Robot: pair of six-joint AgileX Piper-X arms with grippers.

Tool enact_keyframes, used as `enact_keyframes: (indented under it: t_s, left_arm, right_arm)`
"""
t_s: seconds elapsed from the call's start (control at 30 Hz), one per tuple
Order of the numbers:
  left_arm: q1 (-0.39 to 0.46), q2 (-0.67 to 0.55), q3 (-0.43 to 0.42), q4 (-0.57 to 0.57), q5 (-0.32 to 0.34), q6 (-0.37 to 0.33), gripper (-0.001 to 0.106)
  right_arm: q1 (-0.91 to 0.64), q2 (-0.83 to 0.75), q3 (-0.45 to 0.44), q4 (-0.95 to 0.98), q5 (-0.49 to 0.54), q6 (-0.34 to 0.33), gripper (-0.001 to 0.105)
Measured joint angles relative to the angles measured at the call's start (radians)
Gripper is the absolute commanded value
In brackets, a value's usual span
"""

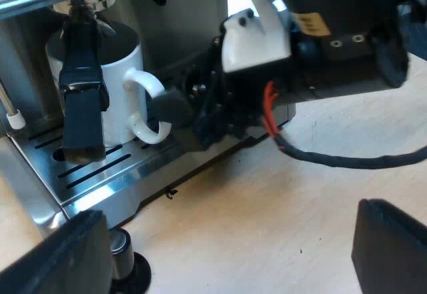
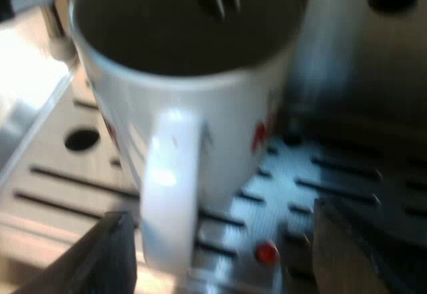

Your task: Place mug into machine

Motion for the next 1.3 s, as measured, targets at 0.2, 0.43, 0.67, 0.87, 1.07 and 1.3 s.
enact_keyframes:
  t_s: [0.2,0.43,0.67,0.87,1.07,1.3]
  left_arm:
    - [0.000,0.000,0.000,0.000,0.000,0.000,0.086]
    - [0.000,0.000,-0.040,0.040,0.000,0.000,0.086]
    - [0.000,-0.035,-0.081,0.083,0.000,0.000,0.086]
    - [0.000,-0.105,-0.086,0.121,0.000,-0.008,0.086]
    - [0.000,-0.116,-0.086,0.121,0.000,-0.023,0.086]
    - [0.000,-0.116,-0.086,0.080,0.000,-0.055,0.084]
  right_arm:
    - [0.042,-0.057,0.025,0.089,0.002,0.039,0.058]
    - [0.108,-0.141,0.087,0.092,0.026,0.039,0.058]
    - [0.147,-0.238,0.107,0.167,0.030,0.039,0.058]
    - [0.156,-0.328,0.109,0.171,0.030,0.039,0.058]
    - [0.156,-0.397,0.109,0.167,0.030,-0.001,0.029]
    - [0.156,-0.403,0.109,0.058,0.008,-0.113,0.000]
